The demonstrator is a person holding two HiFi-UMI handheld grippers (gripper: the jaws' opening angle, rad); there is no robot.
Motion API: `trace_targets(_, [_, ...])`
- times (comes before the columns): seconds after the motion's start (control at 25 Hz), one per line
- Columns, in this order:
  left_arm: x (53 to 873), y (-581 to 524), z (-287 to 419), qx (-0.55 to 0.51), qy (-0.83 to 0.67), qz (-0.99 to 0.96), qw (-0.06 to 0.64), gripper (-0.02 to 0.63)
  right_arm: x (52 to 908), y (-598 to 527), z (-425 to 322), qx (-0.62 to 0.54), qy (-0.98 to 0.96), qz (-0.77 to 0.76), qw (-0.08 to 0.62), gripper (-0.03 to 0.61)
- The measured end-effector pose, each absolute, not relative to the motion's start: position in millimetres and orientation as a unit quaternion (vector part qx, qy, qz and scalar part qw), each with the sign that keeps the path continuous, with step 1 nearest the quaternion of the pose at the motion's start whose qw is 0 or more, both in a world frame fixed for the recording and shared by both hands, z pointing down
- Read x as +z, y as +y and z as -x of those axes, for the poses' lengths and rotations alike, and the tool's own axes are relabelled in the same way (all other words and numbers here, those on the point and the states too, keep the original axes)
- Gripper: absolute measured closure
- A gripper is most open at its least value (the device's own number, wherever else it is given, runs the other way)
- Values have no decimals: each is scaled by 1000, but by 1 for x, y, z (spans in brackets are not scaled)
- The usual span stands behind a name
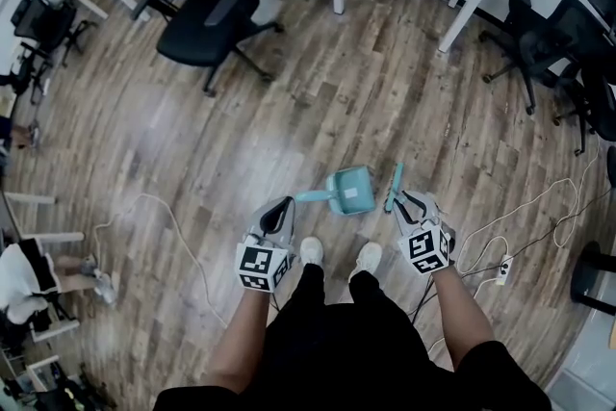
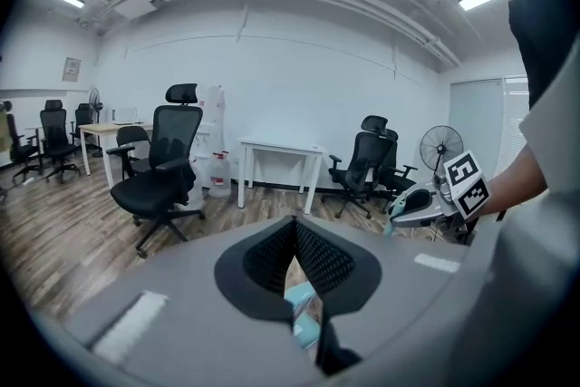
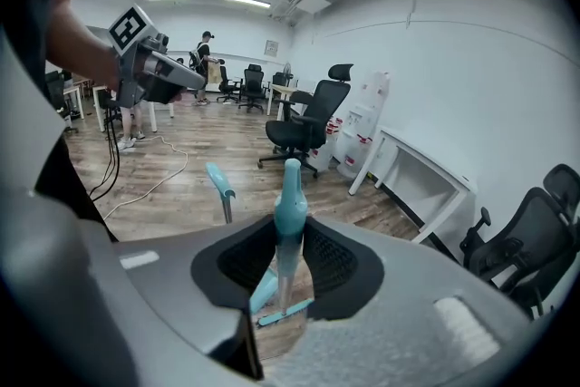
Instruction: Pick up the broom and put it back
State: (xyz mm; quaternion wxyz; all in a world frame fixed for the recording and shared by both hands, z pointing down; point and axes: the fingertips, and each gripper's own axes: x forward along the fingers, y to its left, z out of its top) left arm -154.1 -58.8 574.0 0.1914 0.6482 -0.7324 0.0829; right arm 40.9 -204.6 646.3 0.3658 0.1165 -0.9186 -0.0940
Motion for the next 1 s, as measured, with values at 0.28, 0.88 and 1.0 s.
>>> trace_targets(0.28, [593, -46, 151, 90, -731, -642, 211, 597, 671, -193, -33, -97, -912, -99, 387, 480])
trace_targets(0.88, [623, -23, 135, 87, -728, -632, 252, 597, 714, -159, -2, -99, -906, -50, 408, 482])
trace_targets(1.0, [625, -20, 135, 85, -729, -629, 255, 597, 716, -153, 8, -105, -907, -37, 407, 482])
